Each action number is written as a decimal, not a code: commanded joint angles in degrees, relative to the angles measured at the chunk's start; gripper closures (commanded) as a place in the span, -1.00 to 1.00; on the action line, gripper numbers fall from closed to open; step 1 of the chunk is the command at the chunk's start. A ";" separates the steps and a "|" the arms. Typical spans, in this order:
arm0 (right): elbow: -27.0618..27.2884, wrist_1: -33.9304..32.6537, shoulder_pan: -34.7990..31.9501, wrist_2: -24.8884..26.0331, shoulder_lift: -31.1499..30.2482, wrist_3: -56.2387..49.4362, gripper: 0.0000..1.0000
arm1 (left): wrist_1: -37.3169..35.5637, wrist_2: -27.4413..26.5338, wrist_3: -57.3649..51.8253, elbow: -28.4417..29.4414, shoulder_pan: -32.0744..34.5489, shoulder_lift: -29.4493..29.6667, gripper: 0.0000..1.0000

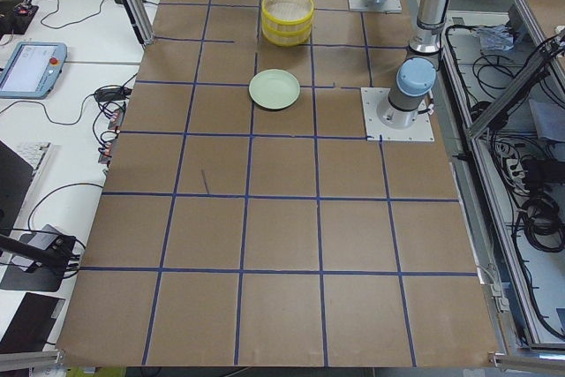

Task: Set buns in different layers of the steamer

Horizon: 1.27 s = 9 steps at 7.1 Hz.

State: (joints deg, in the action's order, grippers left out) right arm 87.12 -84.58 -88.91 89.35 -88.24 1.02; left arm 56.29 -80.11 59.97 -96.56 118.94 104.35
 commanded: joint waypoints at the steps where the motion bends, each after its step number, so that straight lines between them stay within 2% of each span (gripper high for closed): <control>1: 0.41 -0.67 -0.39 0.21 0.09 0.48 -0.96 | -0.66 -0.66 -0.64 -0.56 0.68 0.95 -1.00; 3: 0.42 -0.94 -0.39 0.03 -0.09 0.74 -0.97 | -0.57 -1.80 -13.48 0.04 -1.68 0.34 -1.00; 5: 0.42 -1.03 -0.91 -0.49 -0.09 2.75 -0.96 | 2.05 -2.60 -32.03 -0.99 -11.84 -1.86 -1.00; 7: 0.24 -4.35 -3.28 -0.67 0.35 4.87 -0.97 | 10.72 -1.90 -49.70 0.75 -25.97 -3.18 -1.00; 9: 0.07 -5.07 -5.83 -0.15 0.88 5.58 -0.99 | 23.35 -1.98 -62.37 3.38 -36.63 -7.82 -1.00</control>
State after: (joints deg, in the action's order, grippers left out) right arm 87.46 -89.11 -93.55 88.93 -87.70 6.43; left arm 72.19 -82.09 5.41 -94.82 88.47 99.05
